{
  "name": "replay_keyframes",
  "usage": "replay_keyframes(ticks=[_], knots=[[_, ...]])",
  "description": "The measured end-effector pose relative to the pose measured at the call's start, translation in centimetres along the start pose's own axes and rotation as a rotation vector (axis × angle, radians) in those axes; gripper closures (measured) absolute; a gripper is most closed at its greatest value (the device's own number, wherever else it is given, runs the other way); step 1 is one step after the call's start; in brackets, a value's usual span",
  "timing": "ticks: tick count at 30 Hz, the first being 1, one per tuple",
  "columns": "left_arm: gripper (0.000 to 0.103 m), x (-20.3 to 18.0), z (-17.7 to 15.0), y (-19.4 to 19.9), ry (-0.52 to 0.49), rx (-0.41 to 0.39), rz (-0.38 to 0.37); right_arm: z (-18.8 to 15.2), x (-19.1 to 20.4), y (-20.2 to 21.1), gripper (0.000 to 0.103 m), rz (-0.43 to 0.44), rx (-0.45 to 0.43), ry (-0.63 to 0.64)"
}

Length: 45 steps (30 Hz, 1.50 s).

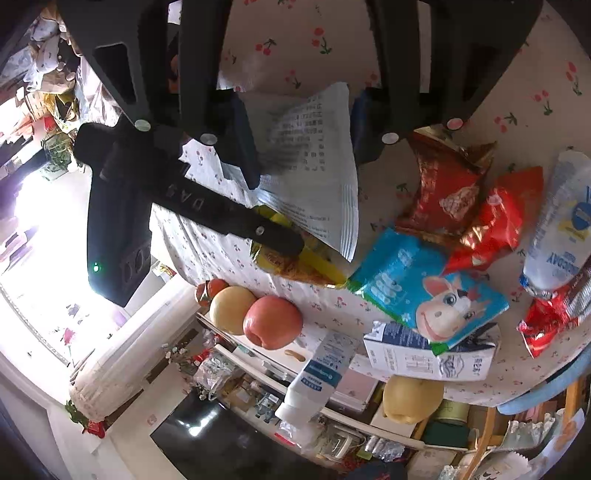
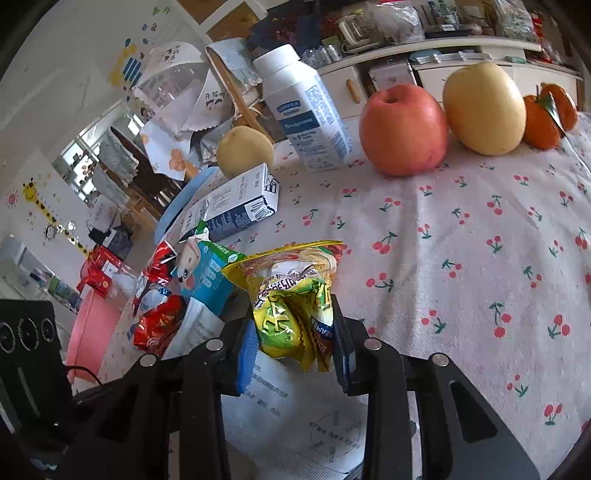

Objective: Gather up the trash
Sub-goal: 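Grasp the white paper bag with the left gripper while the right grasps the yellow-green snack packet, then carry both items over the pink bucket and open both grippers to drop them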

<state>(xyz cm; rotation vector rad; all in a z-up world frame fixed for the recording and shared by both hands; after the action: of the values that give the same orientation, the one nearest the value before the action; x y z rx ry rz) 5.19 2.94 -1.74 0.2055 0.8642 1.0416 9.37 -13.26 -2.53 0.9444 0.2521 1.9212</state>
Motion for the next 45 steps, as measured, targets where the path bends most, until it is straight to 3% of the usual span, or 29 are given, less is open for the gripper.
replay_keyframes(ticks=[4, 5, 9, 27, 37, 45], knots=[[0.063, -0.1, -0.6, 0.2, -0.006, -0.012, -0.003, -0.1, -0.3, 0.5, 0.067, -0.008, -0.011, -0.023], [0.072, 0.0, -0.7, 0.3, -0.007, -0.012, 0.011, -0.2, -0.3, 0.7, 0.067, -0.013, -0.015, -0.024], [0.08, 0.6, -1.1, 0.7, -0.005, 0.002, 0.036, -0.5, -0.4, 1.4, 0.067, -0.043, -0.033, -0.019], [0.087, 3.6, 1.3, 7.8, 0.026, -0.098, 0.012, -3.1, 4.1, 5.7, 0.068, -0.145, -0.116, 0.065], [0.087, 5.7, 3.6, 13.1, 0.057, -0.202, -0.004, -3.9, 8.2, 7.0, 0.068, -0.141, -0.148, 0.128], [0.087, 9.1, 5.6, 17.8, 0.111, -0.316, 0.05, -3.5, 12.6, 7.5, 0.068, -0.1, -0.179, 0.187]])
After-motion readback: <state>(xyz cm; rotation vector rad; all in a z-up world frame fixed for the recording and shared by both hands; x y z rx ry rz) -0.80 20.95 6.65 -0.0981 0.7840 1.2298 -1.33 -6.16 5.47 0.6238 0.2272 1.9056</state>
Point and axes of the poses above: each gripper's, at about its wrist camera, not at the fingertips, and y roughly against the way its jaws point, x to its left, z to its top, the point moved 4 cm from there along -y, roughly the way its jaws point, and after that the axes turned 10 degrees about -x, right-handed, at the moved point
